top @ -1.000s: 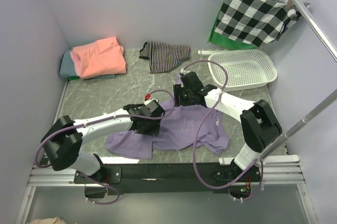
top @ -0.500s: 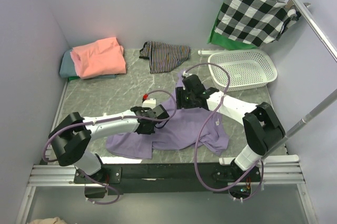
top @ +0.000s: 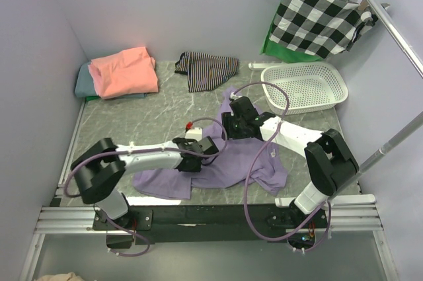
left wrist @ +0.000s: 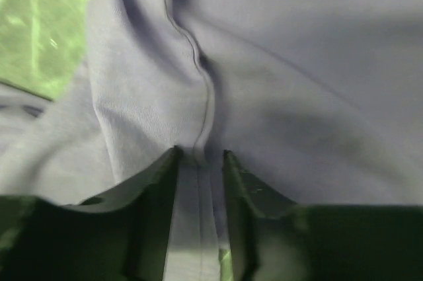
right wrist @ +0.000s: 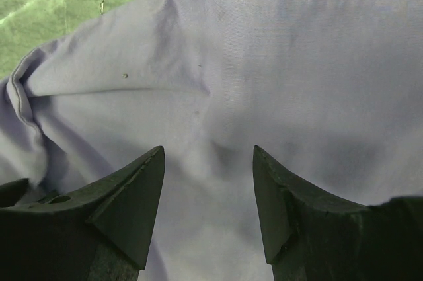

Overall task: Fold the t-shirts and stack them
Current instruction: Flatten the tshirt out

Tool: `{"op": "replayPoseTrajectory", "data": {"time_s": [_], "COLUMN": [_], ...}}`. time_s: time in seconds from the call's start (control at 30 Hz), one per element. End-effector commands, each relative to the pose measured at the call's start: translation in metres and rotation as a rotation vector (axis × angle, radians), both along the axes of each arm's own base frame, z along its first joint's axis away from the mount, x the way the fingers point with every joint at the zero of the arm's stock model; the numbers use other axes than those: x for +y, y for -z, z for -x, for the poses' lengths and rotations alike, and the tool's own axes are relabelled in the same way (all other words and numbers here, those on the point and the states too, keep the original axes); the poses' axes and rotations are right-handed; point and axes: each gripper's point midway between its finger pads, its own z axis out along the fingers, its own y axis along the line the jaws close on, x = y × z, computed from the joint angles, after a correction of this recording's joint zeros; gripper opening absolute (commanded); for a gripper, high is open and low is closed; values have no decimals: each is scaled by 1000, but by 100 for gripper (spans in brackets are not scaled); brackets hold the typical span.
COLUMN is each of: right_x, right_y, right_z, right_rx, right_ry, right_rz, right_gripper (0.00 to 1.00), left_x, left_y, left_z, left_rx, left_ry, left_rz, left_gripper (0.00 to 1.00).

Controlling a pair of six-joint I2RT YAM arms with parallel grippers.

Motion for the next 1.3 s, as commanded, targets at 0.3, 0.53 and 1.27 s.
{"op": "replayPoseTrajectory", "data": {"time_s": [0.3, 0.53, 1.27], "right_x": [-6, -14, -29], "right_y": [1, 16, 2], "right_z": [5, 20, 18], "right_rx": [-13, 28, -25], "right_ry": [11, 12, 33], "right_rz": [-20, -6, 42], "right_gripper": [56, 52, 41], "left_x": [17, 29, 137], "left_y": [-41, -102, -191], "left_z": [-17, -40, -258], "left_rx": [-181, -276, -490], "left_ry": [-137, -147, -392], "left_rz": [-57, -8, 2], "left_gripper": [1, 1, 1]}}
